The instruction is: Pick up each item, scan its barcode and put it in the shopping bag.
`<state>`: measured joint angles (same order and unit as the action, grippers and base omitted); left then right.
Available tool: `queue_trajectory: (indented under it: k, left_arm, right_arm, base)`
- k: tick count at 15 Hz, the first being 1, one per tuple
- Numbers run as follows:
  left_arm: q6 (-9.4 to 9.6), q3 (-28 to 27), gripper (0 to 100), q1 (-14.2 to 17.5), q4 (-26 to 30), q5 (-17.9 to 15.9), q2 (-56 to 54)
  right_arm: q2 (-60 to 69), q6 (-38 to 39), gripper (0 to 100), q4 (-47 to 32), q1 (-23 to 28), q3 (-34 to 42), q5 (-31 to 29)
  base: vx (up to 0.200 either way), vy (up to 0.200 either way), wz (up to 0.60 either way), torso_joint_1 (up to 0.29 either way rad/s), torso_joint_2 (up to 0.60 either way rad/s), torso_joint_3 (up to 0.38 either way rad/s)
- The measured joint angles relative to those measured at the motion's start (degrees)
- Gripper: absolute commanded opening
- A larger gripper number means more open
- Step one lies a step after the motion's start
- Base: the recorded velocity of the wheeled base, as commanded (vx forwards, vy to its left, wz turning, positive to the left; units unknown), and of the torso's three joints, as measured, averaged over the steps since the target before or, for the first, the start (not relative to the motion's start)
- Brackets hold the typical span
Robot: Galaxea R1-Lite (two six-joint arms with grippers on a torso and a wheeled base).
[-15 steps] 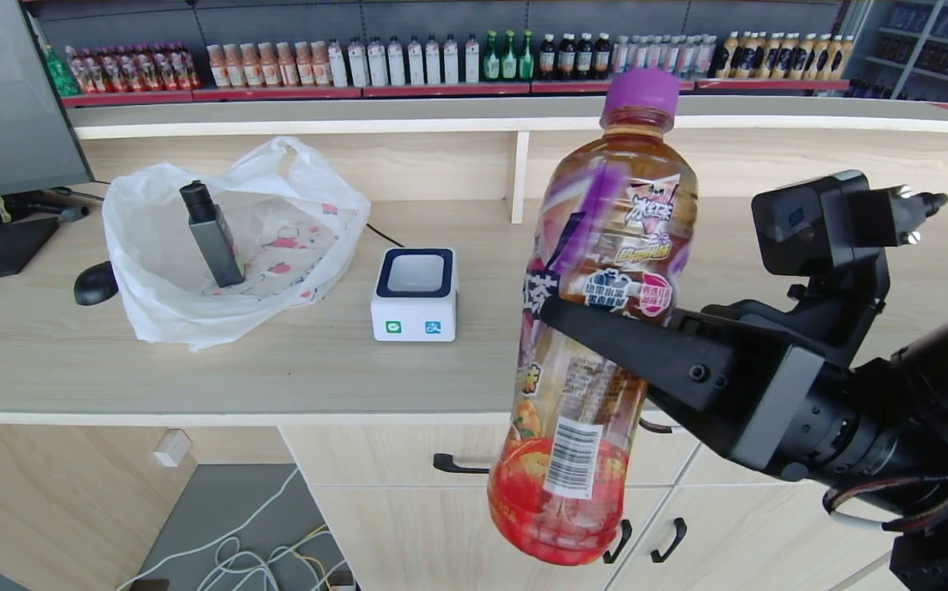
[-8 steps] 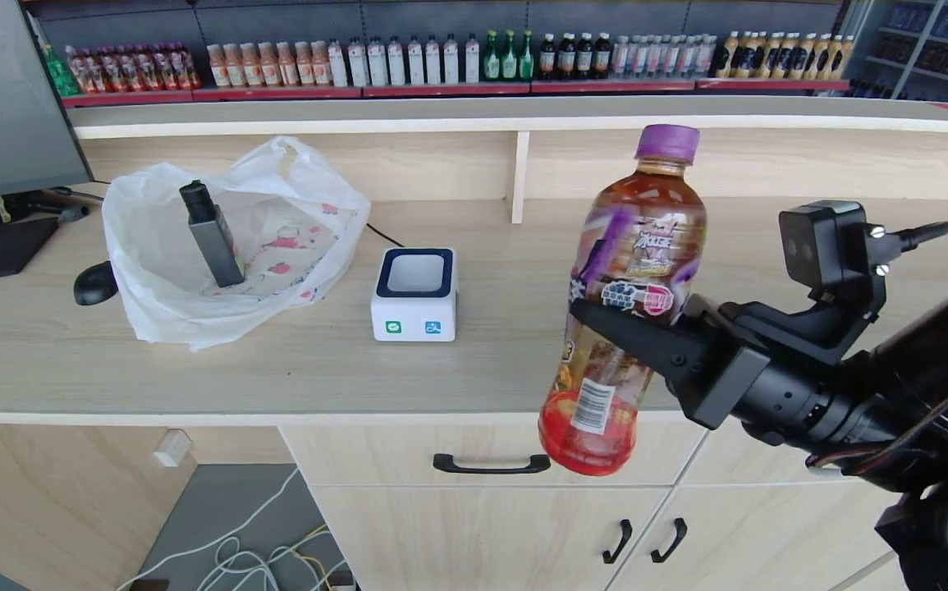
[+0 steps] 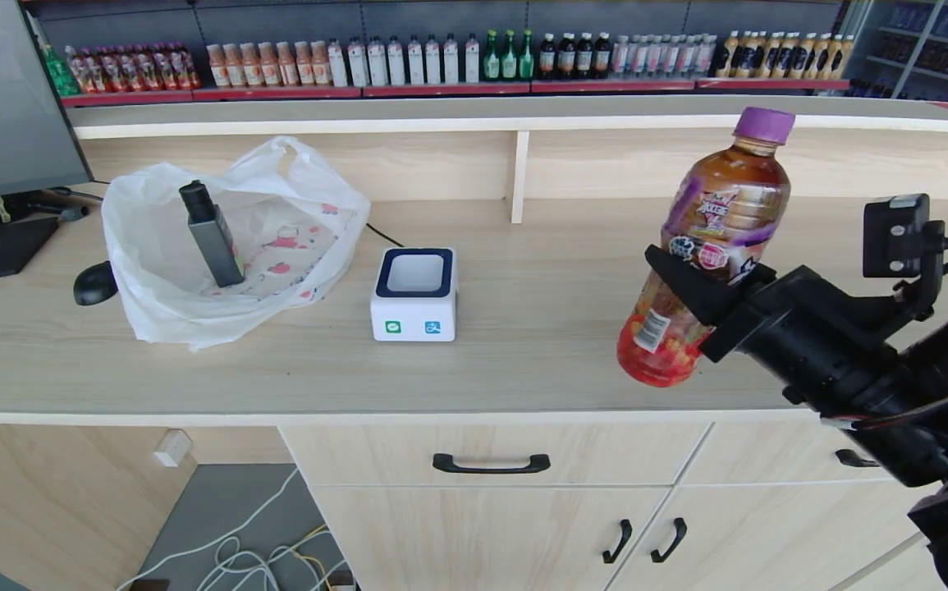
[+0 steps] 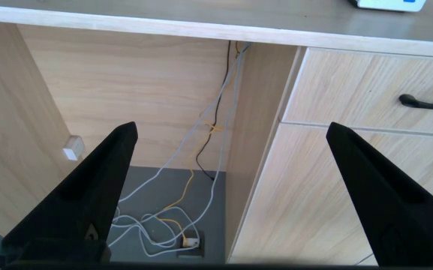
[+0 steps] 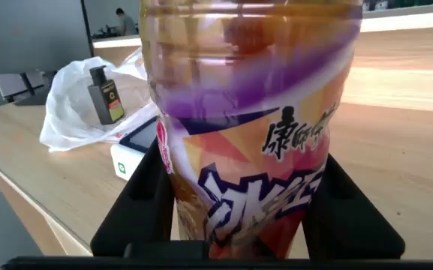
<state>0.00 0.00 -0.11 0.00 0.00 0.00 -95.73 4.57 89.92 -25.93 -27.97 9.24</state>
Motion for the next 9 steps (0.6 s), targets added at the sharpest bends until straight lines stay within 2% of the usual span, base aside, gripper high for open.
queue_trajectory:
  k: [4,6,9]
  left_arm:
    - [-0.32,0.0,100,0.1,0.0,0.0,0.0]
    - [-0.22,0.0,100,0.1,0.0,0.0,0.0]
    - [-0.24,0.0,100,0.1,0.0,0.0,0.0]
  right_arm:
    - [3.6,-6.4,0,0.1,1.1,0.2,-7.1]
    - [4.9,-9.5,0,0.0,0.9,-0.2,-13.5]
    - [5.7,-11.9,0,0.1,0.7,-0.4,-19.1]
  base:
    - [0.000,0.000,0.00,0.000,0.00,0.000]
    - [0.000,0.000,0.00,0.000,0.00,0.000]
    - [0.000,0.000,0.00,0.000,0.00,0.000]
